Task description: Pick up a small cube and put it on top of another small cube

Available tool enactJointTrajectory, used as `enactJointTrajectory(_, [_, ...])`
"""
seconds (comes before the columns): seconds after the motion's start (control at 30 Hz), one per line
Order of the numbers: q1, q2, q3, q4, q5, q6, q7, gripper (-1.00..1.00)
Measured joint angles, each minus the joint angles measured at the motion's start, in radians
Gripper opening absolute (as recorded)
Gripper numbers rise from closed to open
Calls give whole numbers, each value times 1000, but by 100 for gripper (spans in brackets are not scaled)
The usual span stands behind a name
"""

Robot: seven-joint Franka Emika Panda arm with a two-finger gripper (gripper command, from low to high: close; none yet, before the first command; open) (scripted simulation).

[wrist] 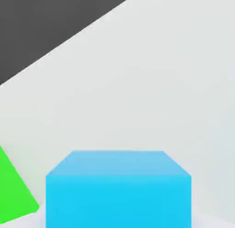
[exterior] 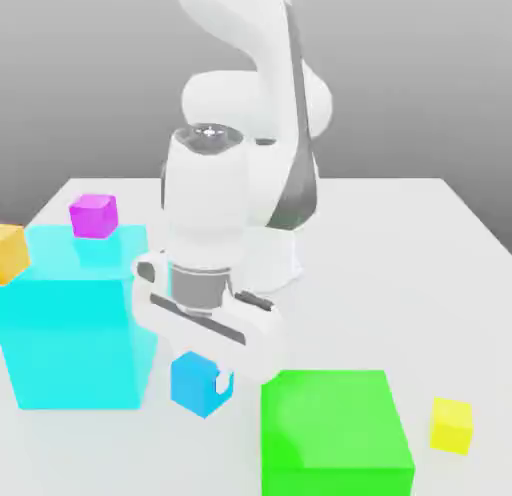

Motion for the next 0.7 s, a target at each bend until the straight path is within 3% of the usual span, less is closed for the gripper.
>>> enactJointTrajectory(0.17, [-71, -113, -34, 66, 155, -194, -78, -100])
enactJointTrajectory(0.3, [-104, -235, -77, 66, 218, -341, -109, -100])
enactJointTrajectory(0.7, [-270, -633, -155, 2, 168, -734, -63, -100])
